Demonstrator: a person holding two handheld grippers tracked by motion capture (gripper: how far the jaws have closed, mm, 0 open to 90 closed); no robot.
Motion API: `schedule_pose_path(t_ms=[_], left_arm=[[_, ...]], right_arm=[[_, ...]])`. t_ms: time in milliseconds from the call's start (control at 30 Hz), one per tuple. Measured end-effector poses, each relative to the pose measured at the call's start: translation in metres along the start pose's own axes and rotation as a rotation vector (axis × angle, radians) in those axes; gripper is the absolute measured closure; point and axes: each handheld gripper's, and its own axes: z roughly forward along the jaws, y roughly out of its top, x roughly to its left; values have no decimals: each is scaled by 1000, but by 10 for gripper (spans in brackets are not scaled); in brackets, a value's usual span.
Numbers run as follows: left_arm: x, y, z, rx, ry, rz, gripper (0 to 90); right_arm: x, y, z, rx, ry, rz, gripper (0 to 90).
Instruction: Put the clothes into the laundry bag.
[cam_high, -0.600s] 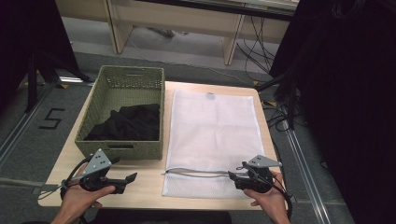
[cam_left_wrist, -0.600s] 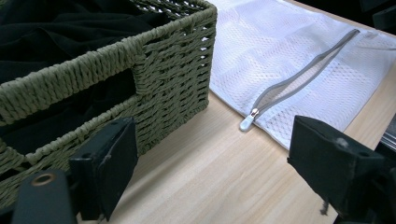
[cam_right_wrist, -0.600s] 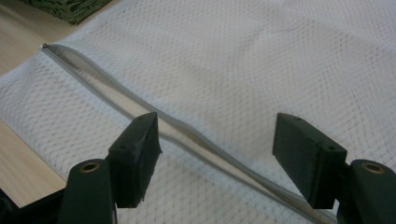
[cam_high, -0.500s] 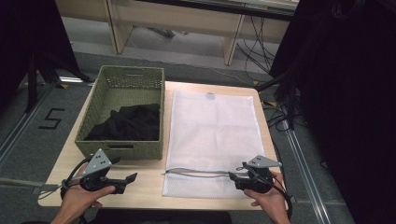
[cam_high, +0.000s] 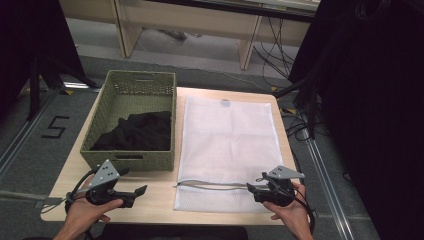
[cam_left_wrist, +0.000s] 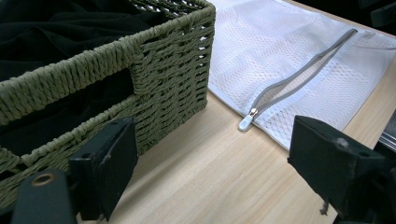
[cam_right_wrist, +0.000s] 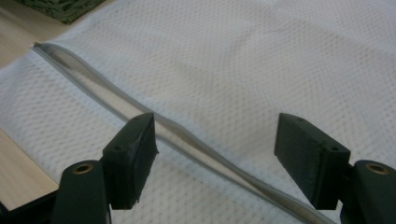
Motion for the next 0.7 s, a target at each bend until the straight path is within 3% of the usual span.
schedule_pose_path(t_ms=[67, 133, 167, 200, 267, 367, 400, 433, 467, 500, 533, 567, 667, 700], left_arm=[[-1, 0, 0, -1, -1, -7, 151], [-1, 0, 0, -3, -2, -11, 152], [0, 1, 0, -5, -6, 8, 152], [0, 1, 0, -4, -4, 6, 152], [0, 1, 0, -12, -10, 1, 151], [-1, 1, 1, -9, -10, 5, 151], [0, 1, 1, -12, -18, 6, 151], [0, 1, 2, -12, -18, 9, 151], [-1, 1, 1, -7, -17, 8, 151], [-1, 0, 2, -6, -16, -8, 151], [-1, 1, 2, -7, -16, -8, 151], [-1, 1, 2, -7, -15, -9, 151], [-1, 1, 2, -4, -12, 0, 151], [-1, 1, 2, -2, -5, 1, 151]], right_arm=[[-4, -1, -1, -10, -7, -14, 276], [-4, -2, -3, 13, -10, 9, 273], [-8, -4, -1, -16, -34, -18, 268], [-16, -6, -3, 17, -48, -29, 264], [-26, -9, -4, 15, -69, -36, 270], [-36, -15, -7, 54, -101, -15, 286], [-43, -17, -6, 54, -125, -53, 294], [-45, -19, -6, 71, -134, -47, 302], [-46, -20, -6, 101, -140, -9, 310], [-52, -24, -5, 109, -157, -49, 312], [-54, -26, -5, 139, -172, -7, 314], [-58, -28, -5, 149, -182, -31, 320], [-65, -33, -4, 170, -196, -20, 339], [-67, -34, -3, 176, -205, -40, 341]])
